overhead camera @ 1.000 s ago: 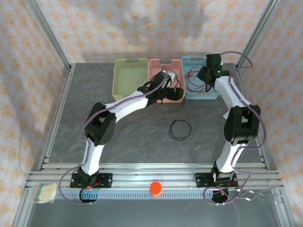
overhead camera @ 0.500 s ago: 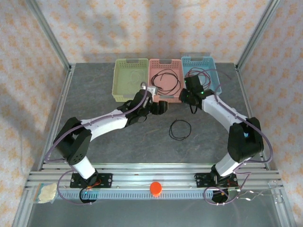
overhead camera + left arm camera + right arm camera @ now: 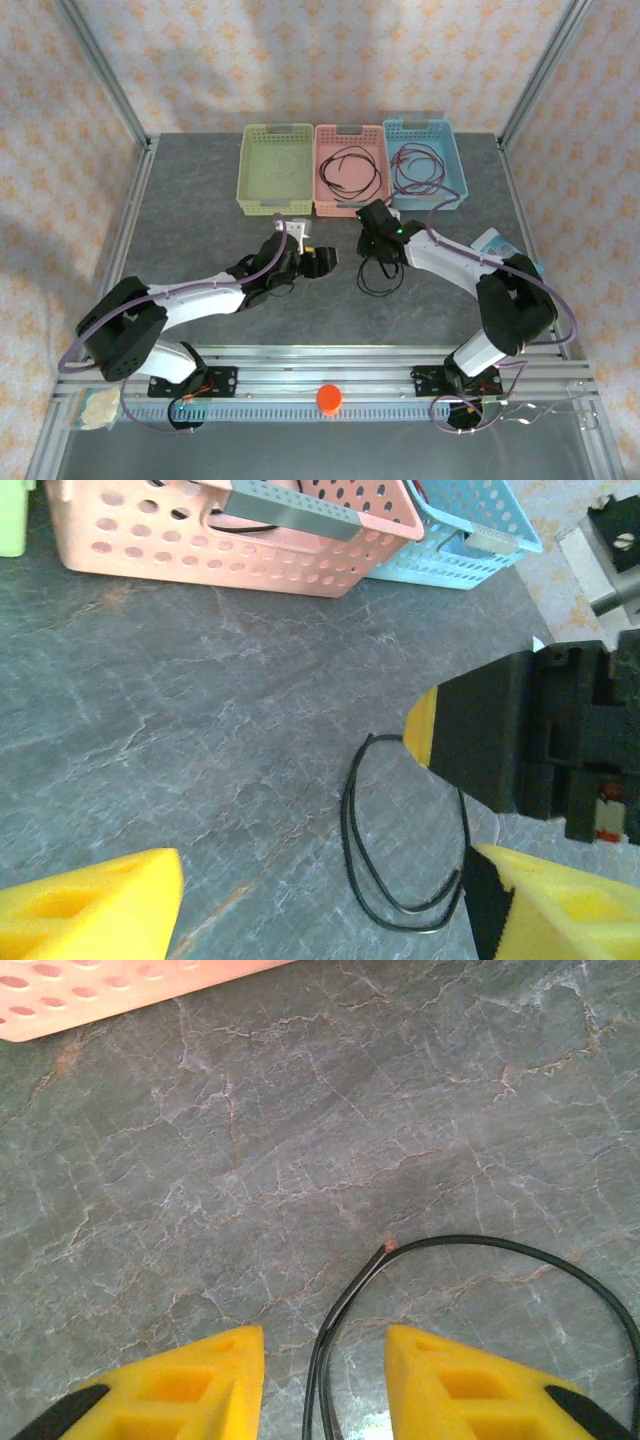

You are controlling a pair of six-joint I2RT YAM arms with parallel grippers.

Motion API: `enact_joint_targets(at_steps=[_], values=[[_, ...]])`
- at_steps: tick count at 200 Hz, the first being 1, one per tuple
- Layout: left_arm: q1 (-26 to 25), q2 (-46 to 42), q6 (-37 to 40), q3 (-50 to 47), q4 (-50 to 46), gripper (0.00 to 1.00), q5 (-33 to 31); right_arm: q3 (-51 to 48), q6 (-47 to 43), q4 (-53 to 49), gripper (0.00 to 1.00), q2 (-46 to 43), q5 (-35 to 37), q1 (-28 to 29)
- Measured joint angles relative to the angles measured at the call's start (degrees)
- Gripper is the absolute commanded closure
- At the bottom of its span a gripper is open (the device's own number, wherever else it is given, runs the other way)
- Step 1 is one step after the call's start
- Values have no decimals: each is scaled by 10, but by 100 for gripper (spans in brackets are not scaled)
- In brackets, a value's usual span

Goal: Untangle the cables

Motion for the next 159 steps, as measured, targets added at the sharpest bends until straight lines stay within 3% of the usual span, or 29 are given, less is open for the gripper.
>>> enact_joint_targets(at_steps=[48, 119, 159], values=[[45, -37, -47, -78, 67, 28, 8, 0, 20, 14, 62, 64, 0, 20], [56, -58, -59, -86, 89, 29, 9, 16, 29, 0, 63, 111, 23, 30], [66, -58, -59, -85, 91, 28, 9, 25, 29, -13, 70, 122, 41, 36]])
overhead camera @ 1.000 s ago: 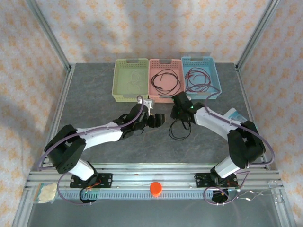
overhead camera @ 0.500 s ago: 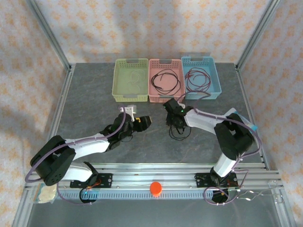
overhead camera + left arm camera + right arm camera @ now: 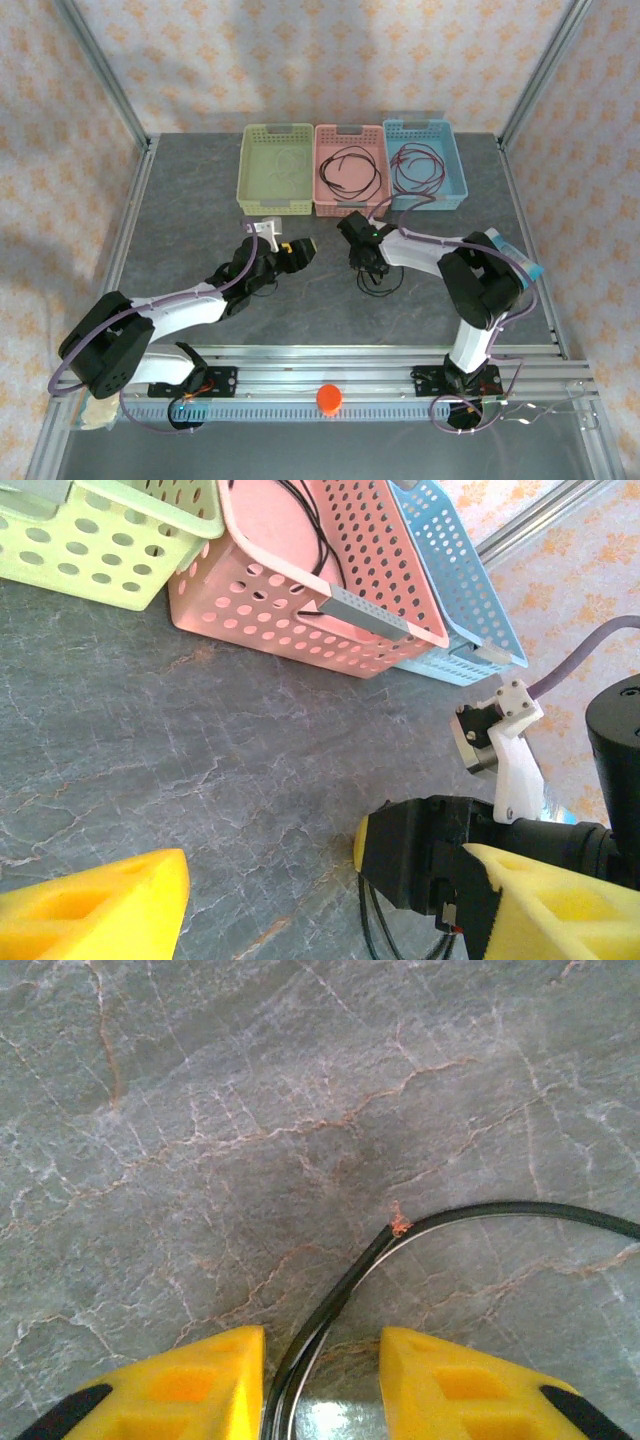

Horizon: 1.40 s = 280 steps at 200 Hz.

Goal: Untangle the cables

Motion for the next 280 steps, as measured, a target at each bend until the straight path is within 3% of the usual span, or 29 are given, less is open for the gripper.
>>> enact_joint_targets(at_steps=[84, 165, 232, 280], values=[[0, 0, 0, 1, 0, 27, 0, -9, 8, 38, 100, -5, 6, 7], [26, -28, 29, 39, -33, 27, -11, -53, 15, 77, 100, -184, -7, 17], [124, -77, 57, 69, -74, 25, -7, 59, -18, 89, 100, -224, -31, 26], [236, -70, 53, 76, -66, 25, 75, 212, -57, 121, 100, -121, -56, 27]])
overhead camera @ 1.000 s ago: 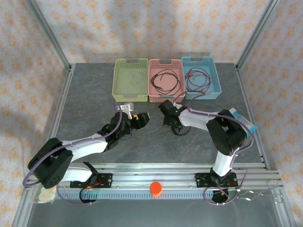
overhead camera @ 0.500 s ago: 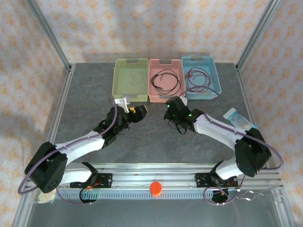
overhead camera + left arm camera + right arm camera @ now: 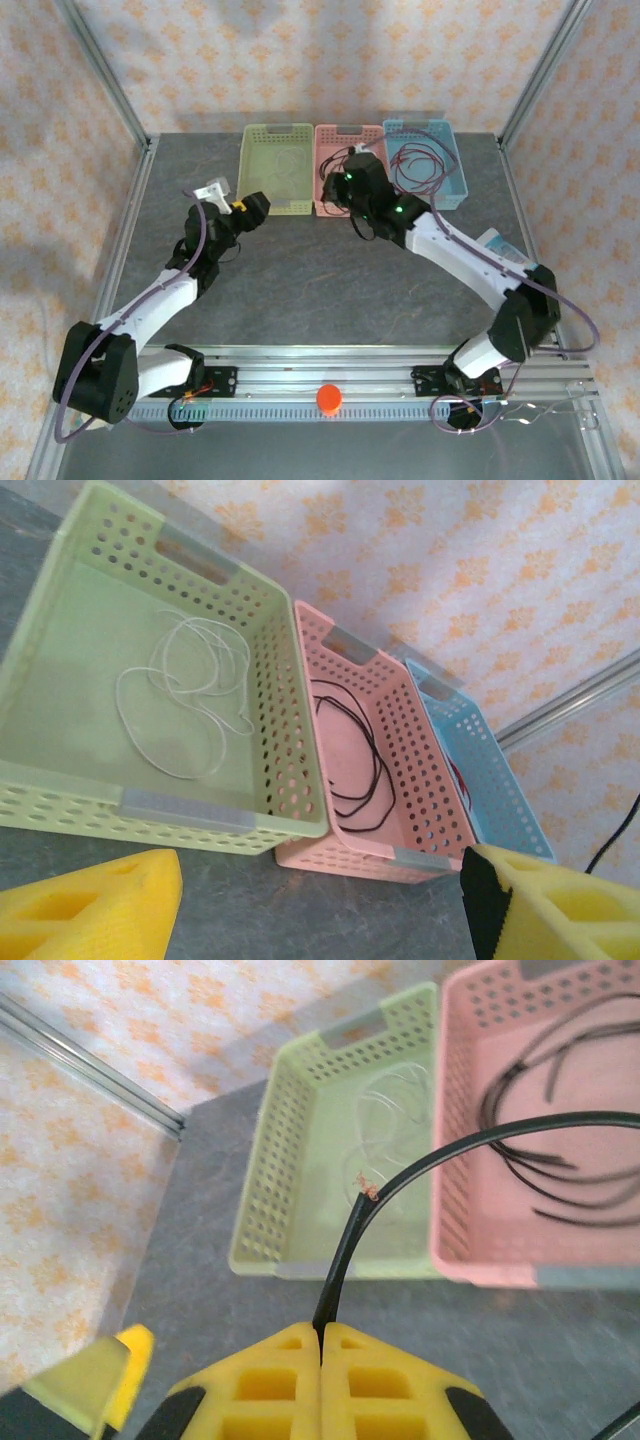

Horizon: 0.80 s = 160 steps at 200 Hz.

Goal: Untangle the cables

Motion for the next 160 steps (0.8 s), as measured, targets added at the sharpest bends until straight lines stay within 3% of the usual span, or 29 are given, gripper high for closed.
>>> enact_joint_targets(at_steps=[50, 111, 160], values=[[68, 46, -25, 2, 24, 25, 73, 172, -22, -2, 100, 172, -17, 0], [71, 96, 2, 69, 23, 23, 82, 365, -25, -68, 100, 315, 13, -28], [64, 177, 34, 135, 5, 22, 79, 430, -24, -122, 100, 403, 47, -87]])
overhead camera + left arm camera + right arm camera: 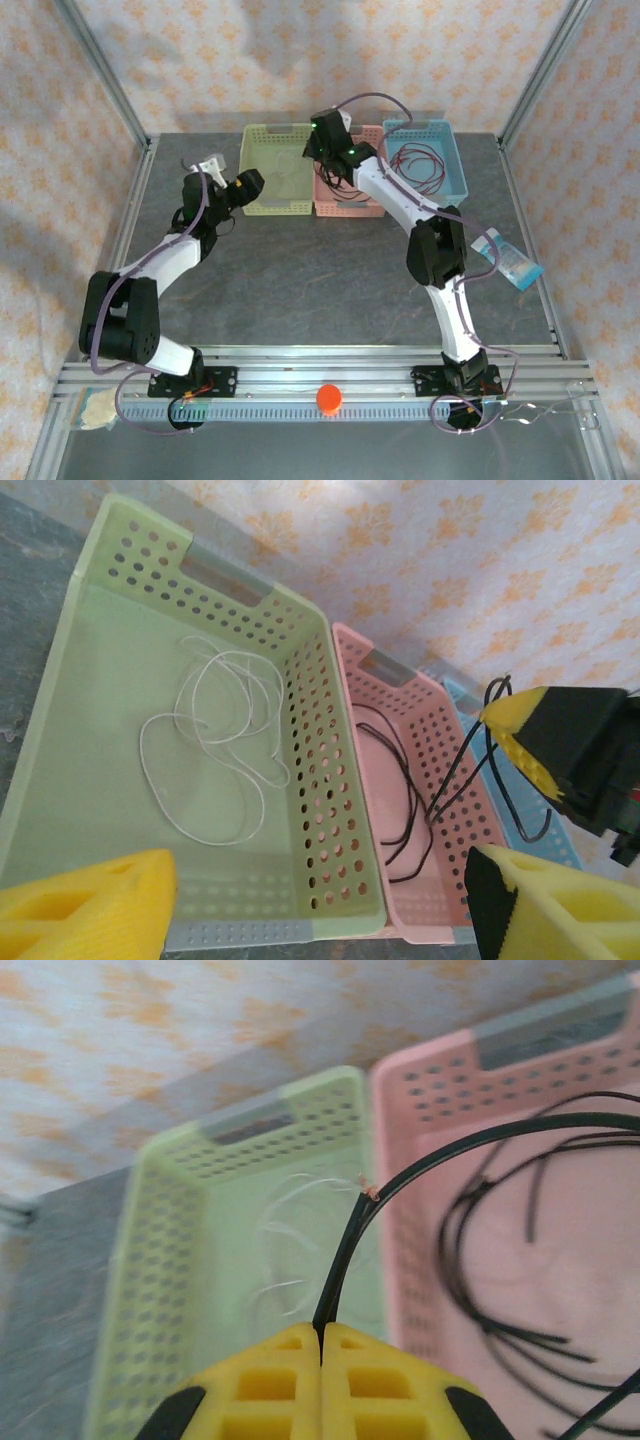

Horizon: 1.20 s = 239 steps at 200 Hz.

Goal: Untangle the cables

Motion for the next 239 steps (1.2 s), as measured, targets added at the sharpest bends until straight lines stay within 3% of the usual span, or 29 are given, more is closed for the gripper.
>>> enact_joint_targets(at_steps=[28, 70, 109, 137, 168, 199, 239], values=[[-27, 31, 23, 30, -19, 22, -4, 19, 2, -27, 97, 48, 0, -27], [-49, 41, 43, 37, -31, 22, -9, 26, 4, -54, 69, 77, 0, -37], [-49, 40, 57, 37, -42, 20, -30, 44, -2, -61, 58, 77, 0, -37], [-52, 14, 69, 30, -62, 11, -59, 35, -13, -62, 45, 59, 0, -37], [-53, -93, 78, -38, -57, 1, -124, -129, -41, -9, 31, -67, 7, -37], [-53, -163, 83, -94, -54, 1, -201, -331, -63, 83, 12, -235, 28, -37], [-53, -222, 86, -183, -47, 1, -308, -544, -86, 215, 0, -389, 75, -38]])
